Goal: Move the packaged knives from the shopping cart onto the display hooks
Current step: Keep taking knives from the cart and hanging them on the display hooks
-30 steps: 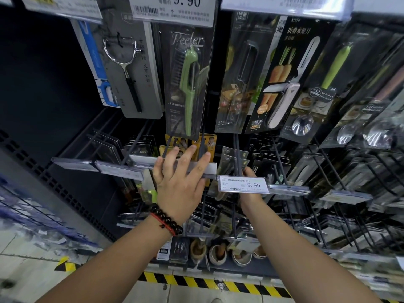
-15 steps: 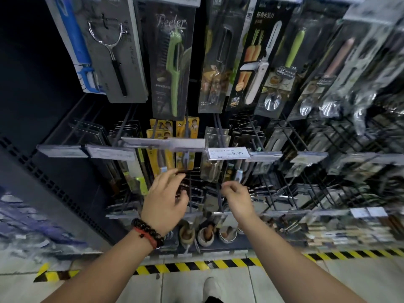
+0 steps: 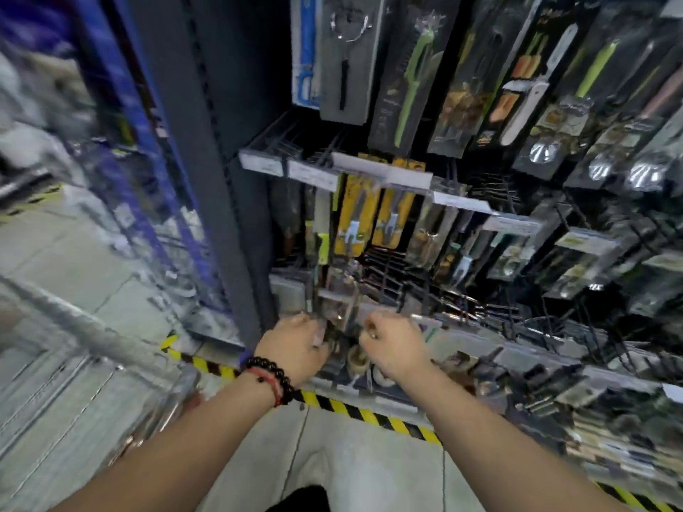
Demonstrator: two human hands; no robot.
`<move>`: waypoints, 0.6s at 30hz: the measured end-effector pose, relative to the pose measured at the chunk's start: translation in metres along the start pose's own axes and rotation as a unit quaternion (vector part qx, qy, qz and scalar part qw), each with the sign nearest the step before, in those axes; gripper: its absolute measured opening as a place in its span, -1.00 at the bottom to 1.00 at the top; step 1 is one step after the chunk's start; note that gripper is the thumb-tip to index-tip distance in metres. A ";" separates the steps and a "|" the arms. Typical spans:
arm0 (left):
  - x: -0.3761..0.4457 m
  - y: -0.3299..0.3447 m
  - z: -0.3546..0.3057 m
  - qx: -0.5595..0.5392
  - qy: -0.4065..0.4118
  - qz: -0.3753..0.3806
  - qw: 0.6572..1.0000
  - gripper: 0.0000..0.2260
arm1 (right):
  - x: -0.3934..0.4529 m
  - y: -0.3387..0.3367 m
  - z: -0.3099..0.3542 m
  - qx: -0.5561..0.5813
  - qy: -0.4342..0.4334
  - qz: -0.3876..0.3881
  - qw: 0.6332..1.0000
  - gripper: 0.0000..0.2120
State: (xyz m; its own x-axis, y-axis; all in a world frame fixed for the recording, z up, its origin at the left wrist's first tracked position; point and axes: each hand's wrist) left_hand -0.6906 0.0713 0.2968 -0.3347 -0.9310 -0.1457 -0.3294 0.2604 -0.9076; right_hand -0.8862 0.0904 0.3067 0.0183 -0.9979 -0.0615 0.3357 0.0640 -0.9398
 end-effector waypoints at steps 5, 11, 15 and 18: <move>-0.123 0.007 0.051 -0.028 -0.084 -0.026 0.996 -0.63 | -0.053 0.050 0.070 0.003 -0.083 0.030 0.996 -0.81; -0.249 -0.009 0.118 -0.040 -0.215 -0.071 0.973 -0.77 | -0.110 0.107 0.183 0.036 -0.179 0.077 0.980 -0.75; -0.326 -0.022 0.160 -0.061 -0.247 -0.068 0.965 -0.44 | -0.147 0.142 0.258 0.048 -0.205 0.095 0.973 -0.77; -0.378 -0.030 0.204 -0.092 -0.275 -0.065 0.955 -0.49 | -0.171 0.173 0.310 0.042 -0.212 0.112 0.970 -0.75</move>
State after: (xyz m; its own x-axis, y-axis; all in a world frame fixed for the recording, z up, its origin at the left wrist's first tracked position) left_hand -0.3746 0.3632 0.2988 0.2171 -0.9387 -0.2678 -0.5038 0.1272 -0.8544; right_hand -0.5391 0.2714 0.2587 0.4793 -0.8719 -0.1007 0.3532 0.2966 -0.8873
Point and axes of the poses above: each hand's wrist, its own x-axis towards the middle knuckle, its own y-axis out of the palm, z = x × y, and after that the axes turned 1 degree about -x, right-handed
